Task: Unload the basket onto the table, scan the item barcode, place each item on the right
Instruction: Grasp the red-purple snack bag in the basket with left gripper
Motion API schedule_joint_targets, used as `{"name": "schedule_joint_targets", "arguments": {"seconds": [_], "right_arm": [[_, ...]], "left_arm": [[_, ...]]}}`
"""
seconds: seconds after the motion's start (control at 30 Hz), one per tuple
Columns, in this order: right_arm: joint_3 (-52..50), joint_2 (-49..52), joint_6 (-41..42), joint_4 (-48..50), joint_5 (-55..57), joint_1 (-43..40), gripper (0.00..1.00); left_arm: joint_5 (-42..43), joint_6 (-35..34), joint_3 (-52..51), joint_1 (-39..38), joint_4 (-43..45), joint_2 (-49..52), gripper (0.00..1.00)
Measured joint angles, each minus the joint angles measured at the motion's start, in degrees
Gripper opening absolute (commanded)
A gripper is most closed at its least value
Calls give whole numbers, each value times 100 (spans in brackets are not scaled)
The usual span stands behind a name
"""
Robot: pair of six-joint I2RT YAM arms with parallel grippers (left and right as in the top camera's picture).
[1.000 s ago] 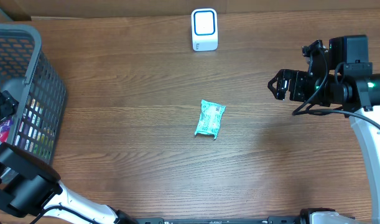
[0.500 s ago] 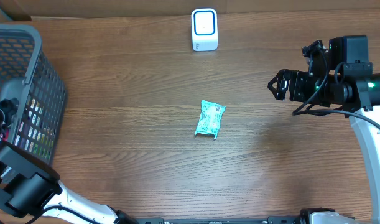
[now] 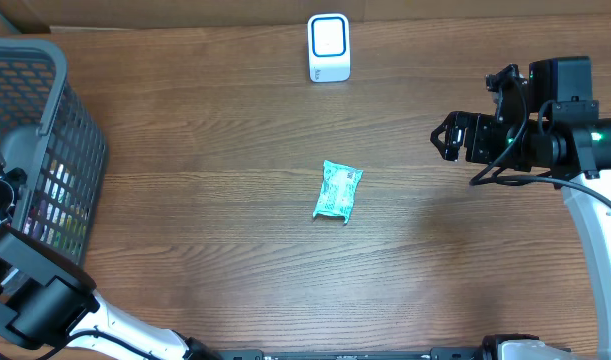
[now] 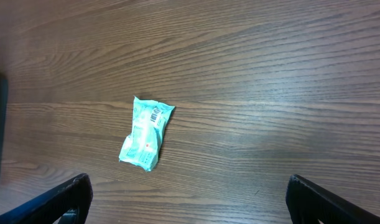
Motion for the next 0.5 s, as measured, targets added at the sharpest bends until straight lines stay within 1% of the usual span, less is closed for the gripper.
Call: {"name": "schedule_joint_targets", "arguments": {"seconds": [0.1,0.17,0.33,0.5], "right_arm": [[0,0,0,-37,-2,0,100],[0,0,0,-57,0,0,100],[0,0,2,-63,0,0,100],[0,0,0,-66,2,0,100]], "left_arm": [[-2,-131,232,0,-372,0,4],[4,-352,546,0,-610,0,4],[2,-1298,2065,0,-1344,-72,4],[46,-2094,3368,-13,-1965,-597,4]]}}
